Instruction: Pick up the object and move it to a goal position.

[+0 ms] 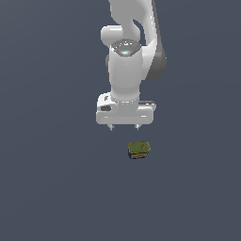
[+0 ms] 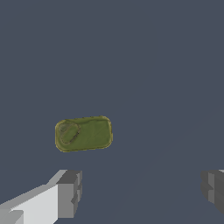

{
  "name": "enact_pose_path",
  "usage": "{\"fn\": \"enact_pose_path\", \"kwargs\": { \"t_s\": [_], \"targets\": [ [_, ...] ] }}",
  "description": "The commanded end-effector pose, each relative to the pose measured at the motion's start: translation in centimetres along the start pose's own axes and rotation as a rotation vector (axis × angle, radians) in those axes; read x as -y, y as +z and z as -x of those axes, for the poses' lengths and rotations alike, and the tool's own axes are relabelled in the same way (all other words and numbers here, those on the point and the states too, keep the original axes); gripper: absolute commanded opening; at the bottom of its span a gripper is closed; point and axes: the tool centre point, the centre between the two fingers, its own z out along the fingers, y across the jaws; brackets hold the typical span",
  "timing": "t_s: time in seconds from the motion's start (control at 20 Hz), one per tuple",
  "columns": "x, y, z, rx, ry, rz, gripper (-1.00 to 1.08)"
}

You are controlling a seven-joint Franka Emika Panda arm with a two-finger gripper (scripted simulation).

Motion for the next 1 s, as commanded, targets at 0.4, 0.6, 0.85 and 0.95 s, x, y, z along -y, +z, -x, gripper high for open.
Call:
{"fn": "enact_pose_path", "kwargs": {
  "t_s": [0.4, 0.6, 0.85, 0.95],
  "targets": [
    [-0.1, 1.3, 0.2, 0.017, -0.021, 0.005, 1.0],
    [-0.1, 1.3, 0.2, 0.017, -0.02, 0.005, 1.0],
    [0.1, 1.4, 0.2, 0.019, 0.009, 0.005, 1.0],
    [0.2, 1.6, 0.2, 0.02, 0.029, 0.004, 1.0]
  ]
}}
